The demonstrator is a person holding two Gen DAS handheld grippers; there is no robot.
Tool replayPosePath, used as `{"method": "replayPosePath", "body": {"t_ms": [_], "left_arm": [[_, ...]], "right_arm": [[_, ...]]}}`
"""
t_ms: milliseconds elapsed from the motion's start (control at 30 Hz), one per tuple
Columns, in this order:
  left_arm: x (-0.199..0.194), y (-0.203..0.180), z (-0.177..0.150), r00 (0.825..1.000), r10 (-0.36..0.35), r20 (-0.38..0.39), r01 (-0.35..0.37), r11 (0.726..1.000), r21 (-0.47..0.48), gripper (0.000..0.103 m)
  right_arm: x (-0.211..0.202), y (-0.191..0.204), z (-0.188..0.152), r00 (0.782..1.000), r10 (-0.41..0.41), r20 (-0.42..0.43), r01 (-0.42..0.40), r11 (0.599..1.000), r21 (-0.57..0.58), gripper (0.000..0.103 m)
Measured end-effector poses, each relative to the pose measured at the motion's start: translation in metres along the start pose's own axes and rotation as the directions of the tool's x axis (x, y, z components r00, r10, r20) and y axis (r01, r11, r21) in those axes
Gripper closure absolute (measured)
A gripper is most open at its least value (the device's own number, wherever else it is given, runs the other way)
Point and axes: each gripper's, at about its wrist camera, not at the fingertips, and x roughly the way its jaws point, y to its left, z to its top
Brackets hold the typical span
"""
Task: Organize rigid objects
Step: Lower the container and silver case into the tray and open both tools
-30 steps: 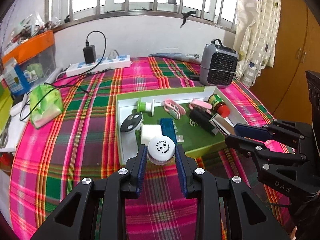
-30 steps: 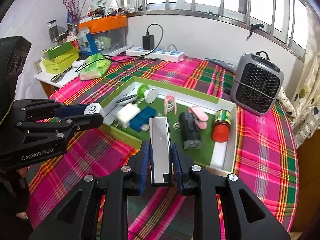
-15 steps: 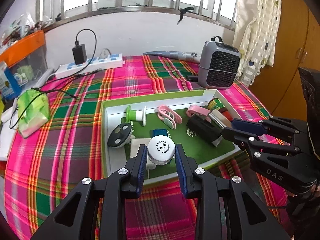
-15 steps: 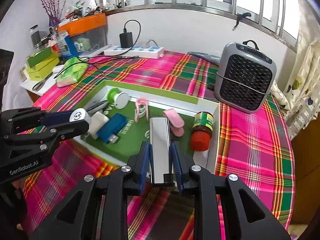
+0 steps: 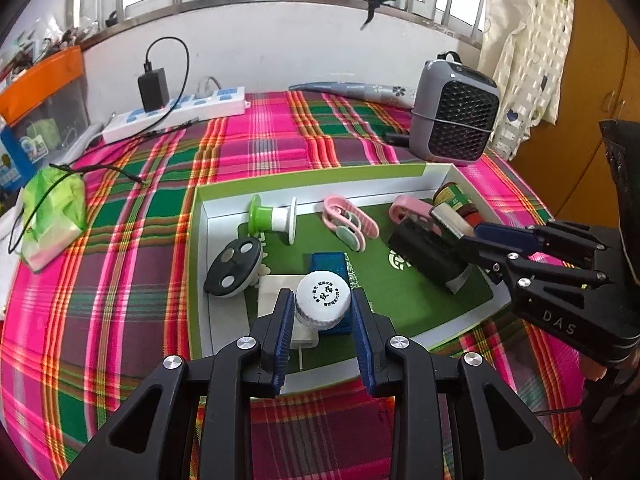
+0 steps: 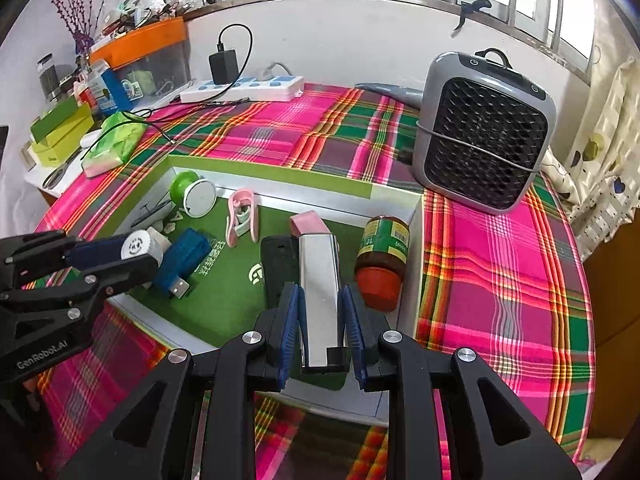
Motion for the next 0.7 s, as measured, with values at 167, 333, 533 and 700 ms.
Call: {"method": "replayPosePath", "body": {"t_ms": [167, 333, 533, 700], "left_arm": [[0.0012, 0.0005, 0.0008, 1.0, 0.002, 0.006, -0.002, 1.0, -0.004, 0.076], [0.0011, -0.0006, 0.0004, 1.0, 0.002, 0.004, -0.002, 1.0, -0.004, 0.076], [0.0015, -0.0004, 0.0011, 1.0, 0.006, 0.003, -0.006, 1.0, -0.002, 0.075], [0.0018, -0.0004, 0.0014, 1.0, 0.007, 0.002, -0.007, 1.0, 0.0, 0.075]], "right_arm": [[0.0015, -0.0001, -0.0001, 1.0, -0.013, 0.002, 0.013, 1.0, -0.004, 0.078], [0.0034, -0.001, 0.0002, 1.0, 0.0, 0.005, -0.001, 1.0, 0.009, 0.078], [0.0035, -0.0008, 0.0005, 1.0, 0.007, 0.006, -0.007, 1.0, 0.009, 0.078], [0.0035, -0.0003, 0.0, 1.0, 0.009, 0.009, -0.009, 1.0, 0.01, 0.078]]}}
